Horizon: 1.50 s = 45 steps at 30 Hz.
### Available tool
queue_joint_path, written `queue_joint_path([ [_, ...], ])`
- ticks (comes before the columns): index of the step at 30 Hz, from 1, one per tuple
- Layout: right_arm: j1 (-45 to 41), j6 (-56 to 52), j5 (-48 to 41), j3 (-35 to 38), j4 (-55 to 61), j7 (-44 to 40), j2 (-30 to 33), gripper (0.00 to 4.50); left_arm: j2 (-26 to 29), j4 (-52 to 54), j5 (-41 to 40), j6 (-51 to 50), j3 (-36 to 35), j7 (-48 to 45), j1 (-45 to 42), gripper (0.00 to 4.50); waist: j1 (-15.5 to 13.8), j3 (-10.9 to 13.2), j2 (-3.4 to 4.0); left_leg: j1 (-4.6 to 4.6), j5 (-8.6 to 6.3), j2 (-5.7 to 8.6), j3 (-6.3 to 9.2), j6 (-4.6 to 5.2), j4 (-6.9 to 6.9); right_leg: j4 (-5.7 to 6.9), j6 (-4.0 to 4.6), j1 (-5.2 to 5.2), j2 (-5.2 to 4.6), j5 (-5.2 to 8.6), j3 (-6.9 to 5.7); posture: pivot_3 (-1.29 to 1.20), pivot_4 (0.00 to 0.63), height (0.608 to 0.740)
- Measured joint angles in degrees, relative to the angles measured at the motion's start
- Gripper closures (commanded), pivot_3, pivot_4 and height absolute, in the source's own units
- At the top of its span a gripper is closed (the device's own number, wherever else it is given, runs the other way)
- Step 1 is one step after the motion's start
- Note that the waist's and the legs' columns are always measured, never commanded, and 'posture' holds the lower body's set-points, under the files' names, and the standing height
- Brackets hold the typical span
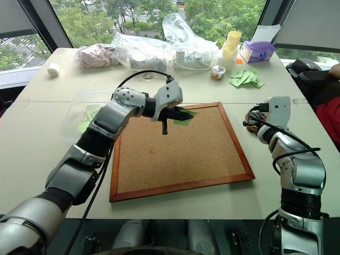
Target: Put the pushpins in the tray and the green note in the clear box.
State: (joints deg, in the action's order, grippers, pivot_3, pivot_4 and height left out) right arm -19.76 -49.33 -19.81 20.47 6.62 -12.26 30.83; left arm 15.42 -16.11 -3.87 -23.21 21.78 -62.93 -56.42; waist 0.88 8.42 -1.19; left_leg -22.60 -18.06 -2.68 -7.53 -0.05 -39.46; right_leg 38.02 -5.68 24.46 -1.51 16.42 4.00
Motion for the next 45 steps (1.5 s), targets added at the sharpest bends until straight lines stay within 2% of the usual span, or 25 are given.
queue_joint_path([
  [6,-2.75,4.69,2.40,0.25,-11.41,0.25,0.74,4.50,0.11,3.40,0.09,-0.71,0.52,-0.17,1.23,4.46,0.38,-0.01,0.04,0.06,0.00,0.00,-0.06,0.00,0.03,0.01,-0.01,0.02,0.05,0.00,0.08,0.00,0.150,0.738],
  [9,-3.77,7.59,3.57,-0.05,-15.68,-0.12,0.86,3.58,0.13,2.97,0.85,-1.51,0.62,1.14,2.82,4.50,0.31,-0.01,0.05,0.07,0.01,-0.03,-0.06,-0.01,0.04,0.02,-0.01,0.02,0.04,0.00,0.08,0.00,0.150,0.738],
  [14,-4.83,9.83,4.00,-0.08,-19.41,-0.44,0.87,0.89,0.27,2.99,0.94,-2.68,0.77,2.07,4.00,4.50,0.21,-0.01,0.05,0.06,0.01,-0.03,-0.07,-0.01,0.04,0.02,-0.01,0.02,-0.01,-0.01,0.09,0.00,0.150,0.738],
  [16,-5.10,10.40,4.01,-0.05,-19.52,-0.42,0.87,0.06,0.27,3.08,0.94,-2.87,0.80,2.16,4.31,4.50,0.21,0.00,0.06,0.06,0.01,-0.04,-0.07,-0.01,0.04,0.02,-0.02,0.02,0.00,-0.01,0.08,0.00,0.150,0.738],
  [32,-5.10,10.96,2.12,2.95,-19.07,1.17,0.54,0.06,0.05,2.94,0.84,-2.75,0.76,3.42,4.31,4.50,0.23,0.00,0.06,0.06,0.01,-0.04,-0.09,-0.02,0.04,0.03,-0.01,0.02,0.00,-0.01,0.08,0.00,0.150,0.738],
  [37,-4.58,11.08,0.45,3.54,-15.40,-0.95,0.89,0.06,0.04,3.55,-0.80,-4.37,-1.13,3.54,4.34,4.50,0.27,0.00,0.08,0.07,0.01,-0.05,-0.08,-0.02,0.04,0.03,-0.01,0.02,0.02,-0.01,0.08,0.00,0.150,0.738],
  [41,-1.63,10.96,-1.18,1.38,-7.26,-7.18,3.39,0.06,0.41,7.87,-4.82,-10.51,-7.15,6.62,5.40,4.50,0.39,0.08,0.21,0.07,0.01,-0.07,-0.07,-0.02,0.05,0.05,-0.02,0.03,0.01,-0.01,0.09,0.00,0.150,0.738],
  [45,0.23,8.74,-7.23,-3.71,7.87,-18.30,7.90,0.06,3.31,15.37,-6.83,-22.55,-17.84,17.69,5.61,4.50,1.08,0.09,0.23,0.10,0.02,-0.14,0.03,-0.04,0.09,0.09,-0.03,0.01,0.07,-0.01,0.07,0.00,0.150,0.738],
])
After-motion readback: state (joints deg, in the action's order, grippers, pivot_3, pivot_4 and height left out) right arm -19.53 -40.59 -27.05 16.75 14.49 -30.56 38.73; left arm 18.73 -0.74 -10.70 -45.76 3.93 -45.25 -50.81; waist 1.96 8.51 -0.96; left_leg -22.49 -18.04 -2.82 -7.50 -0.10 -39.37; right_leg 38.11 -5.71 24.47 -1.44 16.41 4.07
